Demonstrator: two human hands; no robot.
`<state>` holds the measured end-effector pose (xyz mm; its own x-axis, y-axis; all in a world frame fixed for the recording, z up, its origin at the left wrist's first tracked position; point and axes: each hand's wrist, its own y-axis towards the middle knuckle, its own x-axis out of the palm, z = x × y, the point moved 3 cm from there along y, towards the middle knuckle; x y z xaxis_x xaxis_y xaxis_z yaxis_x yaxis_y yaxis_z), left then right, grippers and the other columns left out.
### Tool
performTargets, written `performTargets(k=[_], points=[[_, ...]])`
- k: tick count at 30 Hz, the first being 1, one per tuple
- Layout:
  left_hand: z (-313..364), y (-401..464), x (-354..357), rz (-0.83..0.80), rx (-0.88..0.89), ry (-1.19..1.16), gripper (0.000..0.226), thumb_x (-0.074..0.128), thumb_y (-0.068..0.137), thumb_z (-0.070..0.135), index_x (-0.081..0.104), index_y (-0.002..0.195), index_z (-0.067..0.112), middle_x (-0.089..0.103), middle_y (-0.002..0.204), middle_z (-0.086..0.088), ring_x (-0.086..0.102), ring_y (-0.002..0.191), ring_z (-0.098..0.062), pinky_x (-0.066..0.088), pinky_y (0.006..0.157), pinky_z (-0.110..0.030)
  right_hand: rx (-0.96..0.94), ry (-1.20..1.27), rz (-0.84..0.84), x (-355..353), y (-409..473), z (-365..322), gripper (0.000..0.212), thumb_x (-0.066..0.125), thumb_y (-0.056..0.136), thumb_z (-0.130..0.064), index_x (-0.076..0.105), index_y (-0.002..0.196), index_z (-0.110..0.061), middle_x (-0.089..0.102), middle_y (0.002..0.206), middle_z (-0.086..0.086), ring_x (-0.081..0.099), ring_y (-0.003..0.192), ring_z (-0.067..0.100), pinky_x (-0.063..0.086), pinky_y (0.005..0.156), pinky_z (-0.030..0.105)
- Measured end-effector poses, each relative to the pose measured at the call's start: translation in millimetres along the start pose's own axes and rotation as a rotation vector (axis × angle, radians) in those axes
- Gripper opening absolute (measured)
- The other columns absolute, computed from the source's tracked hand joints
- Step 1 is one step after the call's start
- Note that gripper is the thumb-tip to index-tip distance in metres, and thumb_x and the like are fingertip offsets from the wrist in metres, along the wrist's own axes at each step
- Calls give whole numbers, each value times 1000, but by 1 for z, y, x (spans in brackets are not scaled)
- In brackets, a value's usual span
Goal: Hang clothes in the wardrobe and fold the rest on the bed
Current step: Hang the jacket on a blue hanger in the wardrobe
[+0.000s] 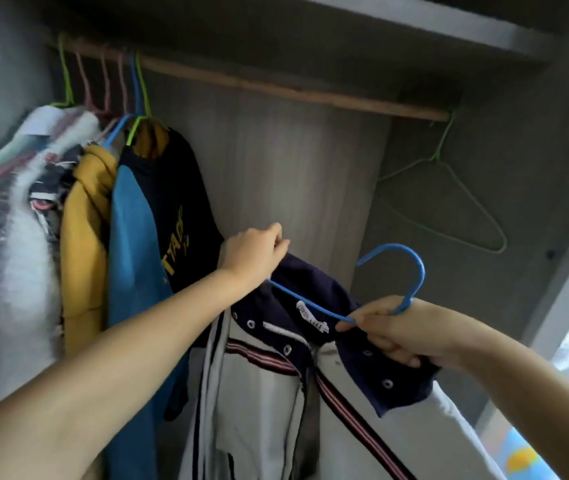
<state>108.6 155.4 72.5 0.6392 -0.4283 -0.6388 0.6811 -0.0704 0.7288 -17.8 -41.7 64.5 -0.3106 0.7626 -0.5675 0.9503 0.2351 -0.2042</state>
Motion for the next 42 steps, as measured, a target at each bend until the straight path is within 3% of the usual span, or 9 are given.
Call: performTargets(k=[4,13,16,19,23,29,32,36,42], points=[[27,-14,16,-47,117,-108,26,55,91,45,58,80,21,45,52,6,60,65,-25,27,53,-29,120,143,-53,5,20,-5,24,39,100,-8,62,103,-1,28,44,-7,21,34,4,20,32,14],[-21,-6,20,-492,-186,-262,39,49,96,41,57,123,14,55,122,-8,57,110,-24,45,92,-31,286,801,-141,-2,109,-29,34,34,99,-3,38,66,-12,25,38,-5,24,27,3,24,27,11],[-14,-16,4,-461,-164,-438,33,49,97,39,68,94,13,68,93,-5,64,88,-19,46,76,-34,190,924,-99,-5,142,-54,31,31,95,5,37,68,-11,36,46,1,35,34,6,40,32,16],[5,-24,-10,-624,-175,-561,39,40,99,44,58,73,22,59,71,7,54,68,-6,43,70,-34,32,839,-41,-10,168,-95,23,23,94,12,38,90,-5,51,76,16,59,63,19,56,50,31],[8,-14,-34,-597,-395,-946,38,45,92,58,58,121,39,59,125,16,50,119,-1,36,106,-27,-86,676,-77,2,193,-149,33,13,91,14,21,117,-4,56,98,38,59,113,42,52,84,46],[-11,20,-82,-346,-243,-92,22,54,86,28,33,82,20,44,85,3,51,83,-20,39,62,-34,-326,630,-56,1,223,-223,54,20,89,18,16,141,4,46,120,44,60,108,46,54,78,45],[-22,47,-111,-107,-229,111,25,46,93,23,27,78,20,35,76,7,42,74,-18,30,59,-33,-526,351,16,-10,230,-265,31,46,90,8,42,120,7,59,112,31,67,91,32,55,82,41],[-43,88,-139,94,-241,413,14,46,95,18,35,86,15,53,97,-6,55,87,-25,34,64,-32,-696,-210,136,-10,226,-320,16,60,88,-13,49,76,-11,55,72,8,55,65,21,41,54,29],[-106,106,-129,28,-376,693,27,45,93,11,52,120,10,52,123,-10,53,111,-26,44,81,-34,-691,-477,32,47,257,-342,17,46,99,-17,56,100,-3,61,96,18,53,81,24,42,62,28]])
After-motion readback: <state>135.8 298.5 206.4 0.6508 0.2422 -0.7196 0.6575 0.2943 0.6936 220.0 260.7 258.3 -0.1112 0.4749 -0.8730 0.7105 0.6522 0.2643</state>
